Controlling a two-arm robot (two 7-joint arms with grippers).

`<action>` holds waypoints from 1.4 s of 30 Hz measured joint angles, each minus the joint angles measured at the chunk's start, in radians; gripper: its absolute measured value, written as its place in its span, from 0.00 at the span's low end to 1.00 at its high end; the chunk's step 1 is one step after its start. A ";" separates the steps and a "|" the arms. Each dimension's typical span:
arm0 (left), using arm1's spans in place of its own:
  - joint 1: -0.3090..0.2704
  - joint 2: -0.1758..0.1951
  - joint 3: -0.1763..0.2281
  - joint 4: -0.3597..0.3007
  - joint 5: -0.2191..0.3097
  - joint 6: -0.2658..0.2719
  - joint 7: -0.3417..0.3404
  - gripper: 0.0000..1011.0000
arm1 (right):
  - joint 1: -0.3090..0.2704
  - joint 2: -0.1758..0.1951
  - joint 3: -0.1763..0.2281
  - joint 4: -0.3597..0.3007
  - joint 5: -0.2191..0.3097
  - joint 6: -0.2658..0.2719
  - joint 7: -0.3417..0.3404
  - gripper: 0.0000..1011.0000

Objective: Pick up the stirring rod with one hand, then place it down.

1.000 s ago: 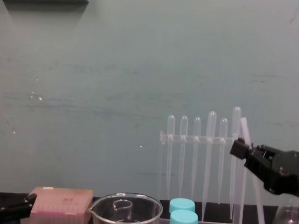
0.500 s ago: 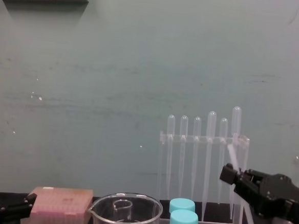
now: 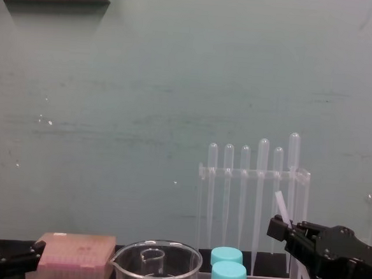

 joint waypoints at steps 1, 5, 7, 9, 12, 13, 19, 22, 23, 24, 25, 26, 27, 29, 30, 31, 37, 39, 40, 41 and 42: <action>0.000 0.000 0.000 0.000 0.000 0.000 0.000 0.99 | 0.000 0.000 0.000 0.000 0.000 0.000 0.000 0.07; 0.000 0.000 0.000 0.000 0.000 0.000 0.000 0.99 | 0.000 0.000 0.000 -0.001 0.000 0.000 0.000 0.07; 0.000 0.000 0.000 0.000 0.000 0.000 0.000 0.99 | 0.000 0.000 0.000 -0.001 0.000 0.000 0.000 0.07; 0.000 0.000 0.000 0.000 0.000 0.000 0.000 0.99 | -0.001 0.000 0.001 -0.001 0.000 0.000 0.000 0.07; 0.000 0.000 0.000 0.000 0.000 0.000 0.000 0.99 | -0.001 0.001 0.001 -0.002 0.000 0.000 0.000 0.08; 0.000 0.000 0.000 0.000 0.000 0.000 0.000 0.99 | -0.001 0.001 0.001 -0.002 0.000 0.000 0.000 0.10; 0.000 0.000 0.000 0.000 0.000 0.000 0.000 0.99 | -0.001 0.001 0.001 -0.003 0.000 0.000 0.000 0.28; 0.000 0.000 0.000 0.000 0.000 0.000 0.000 0.99 | -0.002 0.001 0.002 -0.003 0.001 0.000 0.000 0.38; 0.000 0.000 0.000 0.000 0.000 0.000 0.000 0.99 | -0.002 0.001 0.002 -0.003 0.001 0.000 0.000 0.40; 0.000 0.000 0.000 0.000 0.000 0.000 0.000 0.99 | -0.002 0.001 0.002 -0.003 0.001 0.000 0.000 0.40; 0.000 0.000 0.000 0.000 0.000 0.000 0.000 0.99 | -0.002 0.001 0.002 -0.003 0.001 0.000 0.000 0.44; 0.000 0.000 0.000 0.000 0.000 0.000 0.000 0.99 | -0.002 0.001 0.002 -0.003 0.001 0.000 -0.001 0.47; 0.000 0.000 0.000 0.000 0.000 0.000 0.000 0.99 | -0.002 0.001 0.002 -0.003 0.001 0.000 -0.001 0.52; 0.000 0.000 0.000 0.000 0.000 0.000 0.000 0.99 | -0.002 0.001 0.002 -0.003 0.001 0.000 -0.001 0.58; 0.000 0.000 0.000 0.000 0.000 0.000 0.000 0.99 | -0.002 0.001 0.002 -0.003 0.001 0.000 -0.001 0.61; 0.000 0.000 0.000 0.000 0.000 0.000 0.000 0.99 | -0.002 0.001 0.002 -0.003 0.001 0.000 -0.001 0.64; 0.000 0.000 0.000 0.000 0.000 0.000 0.000 0.99 | -0.002 0.001 0.002 -0.003 0.001 0.000 -0.001 0.81; 0.000 0.000 0.000 0.000 0.000 0.000 0.000 0.99 | -0.002 0.001 0.002 -0.011 -0.011 -0.017 -0.007 0.86; 0.000 0.000 0.000 0.000 0.000 0.000 0.000 0.99 | -0.001 0.000 0.003 -0.024 -0.029 -0.047 -0.022 0.91; 0.000 0.000 0.000 0.000 0.000 0.000 0.000 0.99 | -0.001 -0.002 0.005 -0.029 -0.038 -0.064 -0.030 0.92; 0.000 0.000 0.000 0.000 0.000 0.000 0.000 0.99 | -0.001 -0.008 0.014 -0.045 -0.048 -0.096 -0.047 0.96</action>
